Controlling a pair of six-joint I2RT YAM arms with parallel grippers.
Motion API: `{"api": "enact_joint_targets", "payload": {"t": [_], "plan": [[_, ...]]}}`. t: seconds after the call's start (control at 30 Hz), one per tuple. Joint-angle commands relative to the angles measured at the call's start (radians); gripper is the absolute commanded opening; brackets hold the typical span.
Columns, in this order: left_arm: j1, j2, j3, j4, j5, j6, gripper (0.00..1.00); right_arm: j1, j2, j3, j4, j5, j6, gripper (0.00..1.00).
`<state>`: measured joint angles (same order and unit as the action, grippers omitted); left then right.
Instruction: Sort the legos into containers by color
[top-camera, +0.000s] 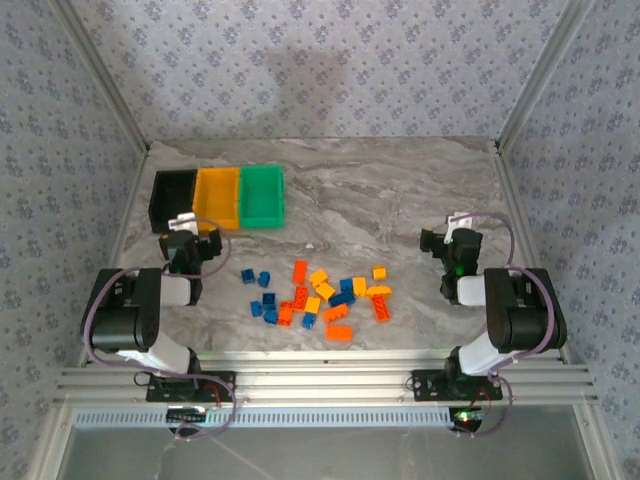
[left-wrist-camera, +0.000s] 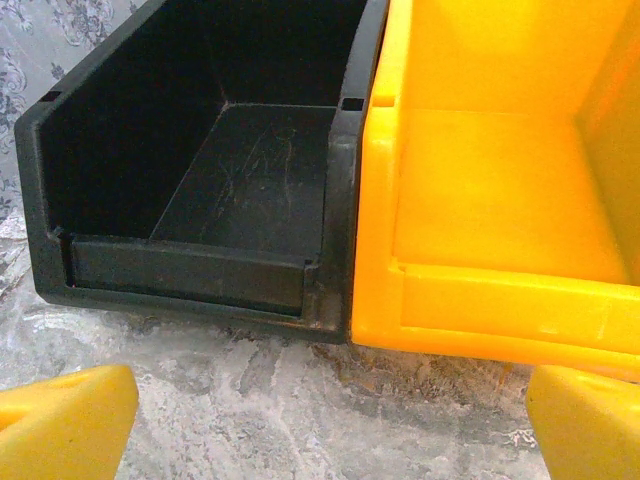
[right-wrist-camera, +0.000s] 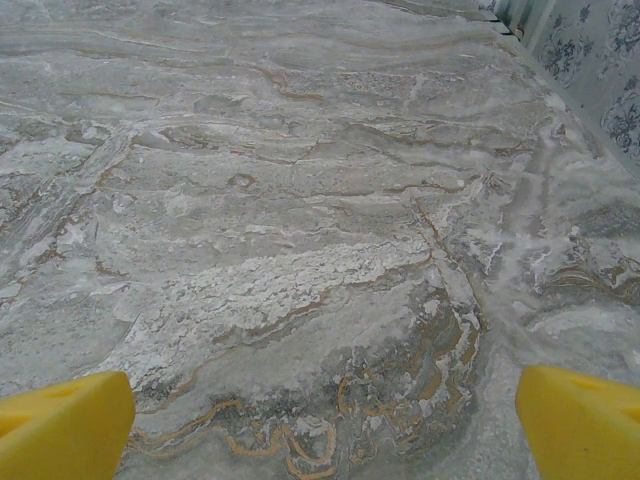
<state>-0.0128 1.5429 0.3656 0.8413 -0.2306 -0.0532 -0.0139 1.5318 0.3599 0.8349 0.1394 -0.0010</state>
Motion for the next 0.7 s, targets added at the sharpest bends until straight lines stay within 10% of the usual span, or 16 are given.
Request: {"api": "enact_joint_targets", "payload": {"t": [0.0, 0.33, 0.57, 0.67], "plan": [[0.005, -0.009, 0.027, 0.015, 0.013, -0.008, 1.00, -0.007, -0.008, 0.016, 0.006, -0.015, 0.001, 1.00], [-0.025, -0.105, 0.103, -0.199, -0.132, -0.026, 1.00, 0.027, -0.109, 0.148, -0.303, 0.092, 0.008, 1.00], [-0.041, -0.286, 0.247, -0.560, -0.268, -0.254, 1.00, 0.148, -0.188, 0.264, -0.530, 0.249, 0.074, 1.00], [-0.028, -0.336, 0.244, -0.598, -0.338, -0.579, 1.00, 0.209, -0.185, 0.296, -0.538, 0.378, 0.149, 1.00]]}}
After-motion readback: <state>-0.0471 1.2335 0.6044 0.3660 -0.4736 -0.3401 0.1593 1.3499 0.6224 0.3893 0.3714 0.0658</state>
